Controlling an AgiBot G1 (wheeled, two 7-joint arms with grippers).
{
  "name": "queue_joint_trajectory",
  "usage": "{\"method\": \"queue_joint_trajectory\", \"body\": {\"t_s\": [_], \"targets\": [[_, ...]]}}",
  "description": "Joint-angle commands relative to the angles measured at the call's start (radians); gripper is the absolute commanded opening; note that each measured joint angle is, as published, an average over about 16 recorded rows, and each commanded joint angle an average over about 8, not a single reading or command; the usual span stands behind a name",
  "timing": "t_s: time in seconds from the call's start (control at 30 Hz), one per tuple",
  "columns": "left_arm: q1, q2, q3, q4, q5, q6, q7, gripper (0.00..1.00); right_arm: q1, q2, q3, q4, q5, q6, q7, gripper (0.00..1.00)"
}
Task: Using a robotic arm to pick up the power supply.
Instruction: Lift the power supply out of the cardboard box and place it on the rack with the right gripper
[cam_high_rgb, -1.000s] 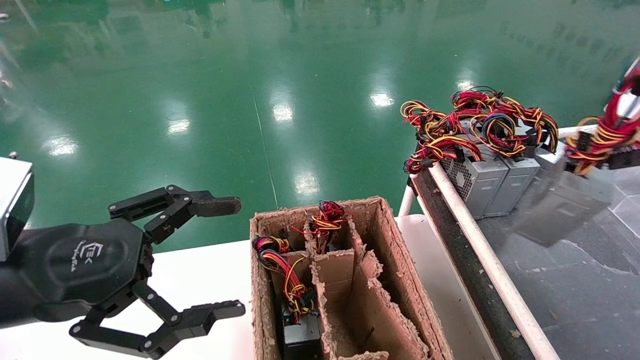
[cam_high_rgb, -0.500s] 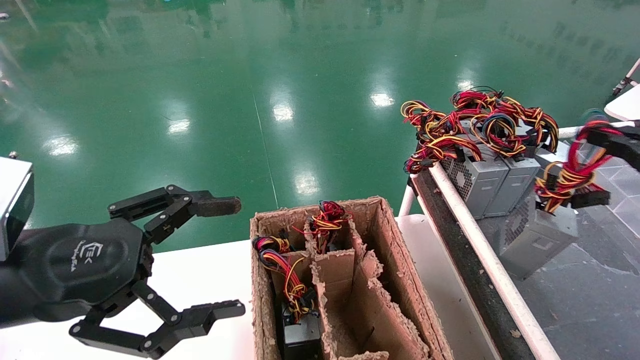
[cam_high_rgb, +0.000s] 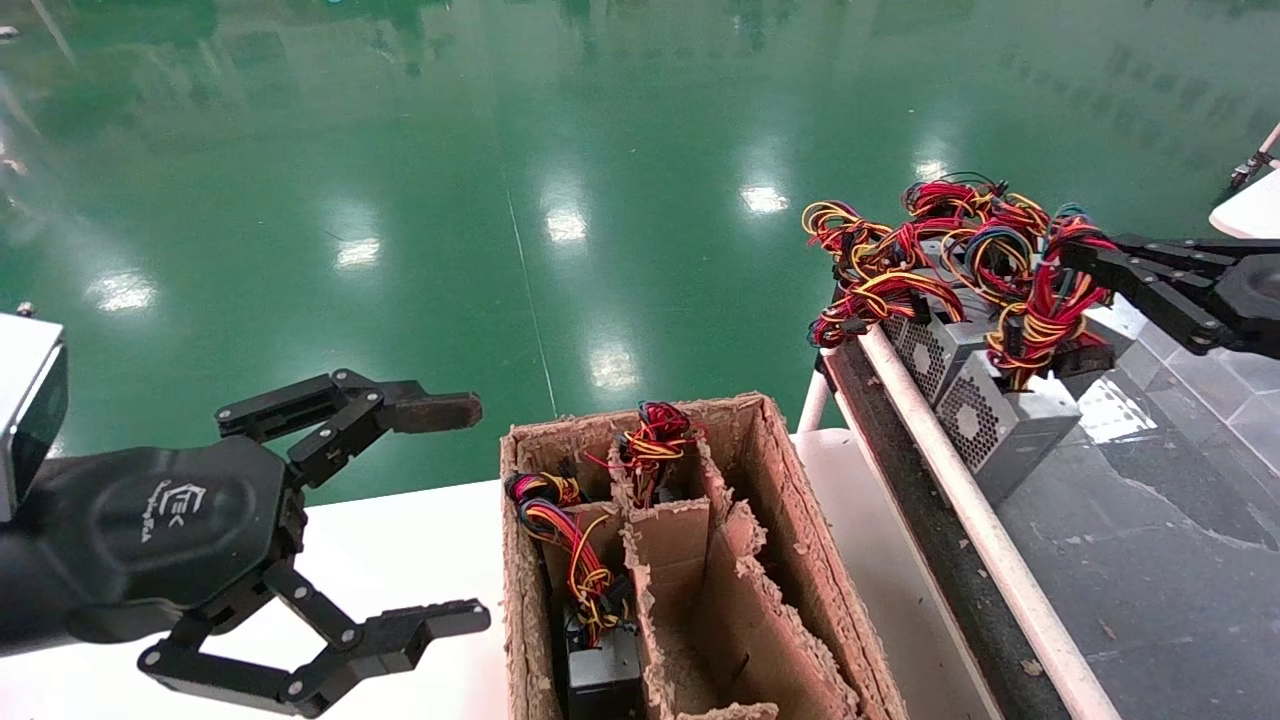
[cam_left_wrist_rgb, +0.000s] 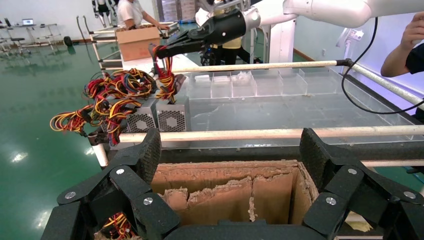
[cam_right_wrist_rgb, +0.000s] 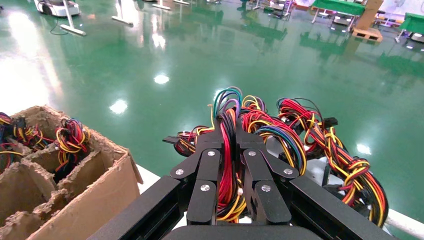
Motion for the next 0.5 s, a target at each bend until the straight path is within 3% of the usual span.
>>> {"method": "queue_joint_trajectory", "body": {"t_s": [0.03,0.17,0.23,0.5], "targets": [[0.0,0.0,0.0,0.0,0.0,0.0,0.0,1.0,0.018,-0.017,-0.008,-0.024,-0.012,-0.001,-0.013,0.32],[0.0,0.0,0.0,0.0,0.0,0.0,0.0,1.0,0.047,-0.032,-0.02,-0.065,-0.03,-0.012,-0.03,0.82],[0.0,0.0,0.0,0.0,0.0,0.0,0.0,1.0,0.06,-0.037,-0.024,-0.083,-0.037,-0.018,-0.038,1.0],[0.0,0.0,0.0,0.0,0.0,0.0,0.0,1.0,0.098,-0.043,-0.036,-0.139,-0.056,-0.046,-0.07,1.0]]}}
